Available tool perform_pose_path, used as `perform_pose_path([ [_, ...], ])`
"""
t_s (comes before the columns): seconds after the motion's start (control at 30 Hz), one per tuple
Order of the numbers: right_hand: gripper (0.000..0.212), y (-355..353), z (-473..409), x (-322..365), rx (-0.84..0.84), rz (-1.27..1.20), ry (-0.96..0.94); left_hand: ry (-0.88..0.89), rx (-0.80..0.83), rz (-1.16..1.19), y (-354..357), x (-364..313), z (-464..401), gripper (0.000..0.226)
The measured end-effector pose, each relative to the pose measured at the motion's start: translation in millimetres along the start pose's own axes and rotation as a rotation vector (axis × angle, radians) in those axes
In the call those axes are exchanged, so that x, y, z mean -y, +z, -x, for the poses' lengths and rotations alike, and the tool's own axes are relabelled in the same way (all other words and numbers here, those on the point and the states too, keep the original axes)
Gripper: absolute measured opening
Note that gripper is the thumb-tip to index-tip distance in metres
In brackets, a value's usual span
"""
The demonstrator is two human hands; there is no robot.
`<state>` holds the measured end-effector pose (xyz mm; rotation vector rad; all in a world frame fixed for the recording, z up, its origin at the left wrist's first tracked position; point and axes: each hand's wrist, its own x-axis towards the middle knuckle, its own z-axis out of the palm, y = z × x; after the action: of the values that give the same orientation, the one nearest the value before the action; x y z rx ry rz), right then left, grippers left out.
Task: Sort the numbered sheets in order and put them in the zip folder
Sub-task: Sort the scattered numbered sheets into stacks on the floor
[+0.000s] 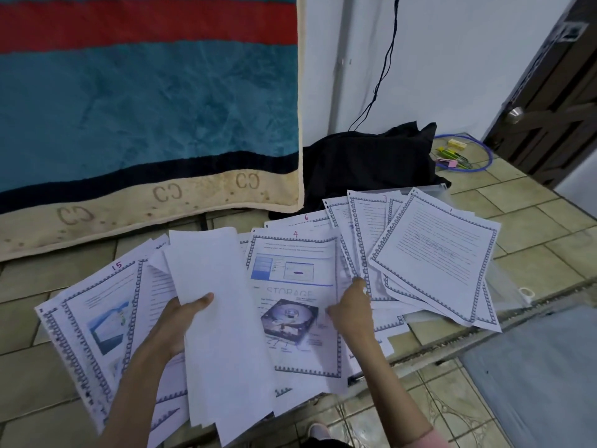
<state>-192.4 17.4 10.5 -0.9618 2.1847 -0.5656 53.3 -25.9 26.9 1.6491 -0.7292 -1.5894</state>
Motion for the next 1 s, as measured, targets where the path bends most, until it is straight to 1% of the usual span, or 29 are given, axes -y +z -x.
perform_pose_path([
  [0.03,0.051,-4,0,3,-0.033,-0.019,-0.067,0.004,-0.004,-0.009,-2,-1,1,0.035],
  [0.1,0.013,-11,10,17,-0.069,-0.052,-0.256,0.01,0.0,-0.02,-5,-2,1,0.037],
  [0.13,0.011,-12,20,31,-0.027,-0.141,-0.335,0.01,0.004,-0.02,-6,-2,2,0.037],
  [0.2,0.02,-6,46,63,0.183,-0.34,-0.427,0.005,0.022,0.01,-6,-5,5,0.036],
  [0.23,0.026,1,58,77,0.301,-0.345,-0.458,0.007,0.048,0.053,-6,-7,7,0.034],
  [0.3,0.043,20,81,96,0.49,-0.174,-0.53,0.006,0.131,0.152,-7,-12,12,0.034],
  [0.33,0.05,29,90,102,0.551,-0.089,-0.549,0.005,0.154,0.179,-10,-13,14,0.036],
  [0.37,0.054,37,96,105,0.602,-0.041,-0.548,0.021,0.143,0.157,-13,-14,15,0.035],
  [0.43,0.053,47,96,103,0.664,-0.06,-0.526,0.072,0.062,0.029,-20,-12,16,0.027],
  [0.47,0.048,49,89,99,0.635,-0.101,-0.511,0.075,0.026,-0.013,-23,-11,16,0.027],
  [0.5,0.041,48,79,94,0.543,-0.116,-0.497,0.068,0.007,-0.028,-26,-9,14,0.028],
  [0.53,0.035,45,65,86,0.397,-0.083,-0.464,0.047,-0.005,-0.03,-27,-8,14,0.027],
  [0.57,0.037,40,49,77,0.227,-0.016,-0.395,0.031,-0.005,-0.034,-27,-8,13,0.026],
  [0.6,0.048,33,36,66,0.085,0.087,-0.295,0.023,-0.006,-0.039,-27,-8,12,0.026],
  [0.63,0.062,25,24,56,0.007,0.19,-0.18,0.025,0.001,-0.045,-25,-9,12,0.025],
  [0.7,0.084,13,9,45,0.042,0.29,0.006,0.033,0.006,-0.045,-21,-8,9,0.023],
  [0.73,0.088,11,3,41,0.061,0.304,0.053,0.034,0.007,-0.047,-18,-7,8,0.022],
  [0.77,0.083,13,-3,39,0.063,0.297,0.07,0.038,0.012,-0.051,-15,-7,8,0.021],
  [0.8,0.067,13,-5,39,0.055,0.261,0.044,0.037,0.012,-0.057,-12,-7,9,0.021],
  [0.83,0.045,14,-9,38,0.055,0.183,-0.007,0.038,0.015,-0.064,-9,-7,8,0.021],
  [0.87,0.027,11,-9,39,0.074,0.072,-0.071,0.036,0.017,-0.071,-9,-7,7,0.021],
  [0.9,0.018,8,-7,40,0.102,-0.04,-0.145,0.039,0.022,-0.082,-8,-7,7,0.021],
  [0.93,0.009,2,-5,42,0.1,-0.1,-0.227,0.04,0.02,-0.096,-7,-8,6,0.021],
  [0.97,0.007,-6,-2,46,0.051,-0.104,-0.309,0.047,0.016,-0.119,-6,-9,4,0.022],
  [1.0,0.014,-15,2,50,-0.026,-0.068,-0.374,0.054,0.012,-0.147,-5,-9,2,0.024],
])
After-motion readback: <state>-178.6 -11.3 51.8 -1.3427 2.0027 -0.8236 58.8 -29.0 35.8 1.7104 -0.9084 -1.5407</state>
